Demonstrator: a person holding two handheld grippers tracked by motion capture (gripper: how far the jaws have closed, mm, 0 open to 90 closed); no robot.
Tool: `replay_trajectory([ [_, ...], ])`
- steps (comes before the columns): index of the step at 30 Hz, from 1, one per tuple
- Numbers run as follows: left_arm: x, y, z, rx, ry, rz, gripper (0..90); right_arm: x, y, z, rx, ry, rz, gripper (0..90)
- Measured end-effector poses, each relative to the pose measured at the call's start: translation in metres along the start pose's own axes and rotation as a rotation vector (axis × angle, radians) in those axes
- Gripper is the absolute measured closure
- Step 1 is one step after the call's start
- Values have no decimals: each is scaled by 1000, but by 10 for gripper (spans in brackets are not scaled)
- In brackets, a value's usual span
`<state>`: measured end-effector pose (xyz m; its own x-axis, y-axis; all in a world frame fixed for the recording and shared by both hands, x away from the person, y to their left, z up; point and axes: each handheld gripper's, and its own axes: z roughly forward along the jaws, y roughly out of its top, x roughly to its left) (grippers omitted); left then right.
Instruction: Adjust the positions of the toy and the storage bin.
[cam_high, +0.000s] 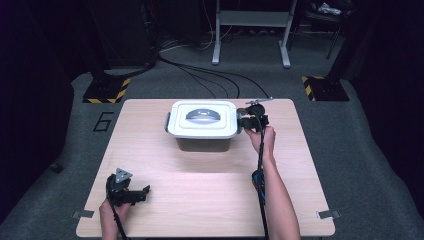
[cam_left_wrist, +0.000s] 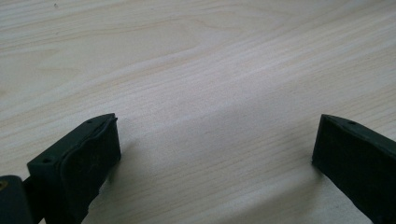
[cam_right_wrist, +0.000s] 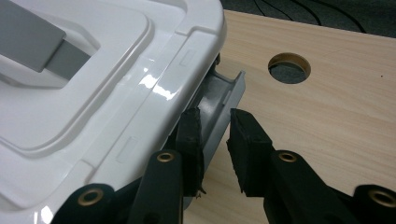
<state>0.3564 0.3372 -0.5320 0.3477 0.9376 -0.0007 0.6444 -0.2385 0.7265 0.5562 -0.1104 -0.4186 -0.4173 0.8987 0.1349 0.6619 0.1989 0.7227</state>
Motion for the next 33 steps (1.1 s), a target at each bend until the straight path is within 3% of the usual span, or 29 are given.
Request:
replay_trajectory([
  [6,0,0,0,0,0,0,10,4,1,-2,8,-27,-8,777],
  [15,0,0,0,0,0,0,11,3,-1,-8,17,-30,6,784],
  [33,0,0,0,0,0,0,10,3,-9,-21,41,-44,-13,783],
])
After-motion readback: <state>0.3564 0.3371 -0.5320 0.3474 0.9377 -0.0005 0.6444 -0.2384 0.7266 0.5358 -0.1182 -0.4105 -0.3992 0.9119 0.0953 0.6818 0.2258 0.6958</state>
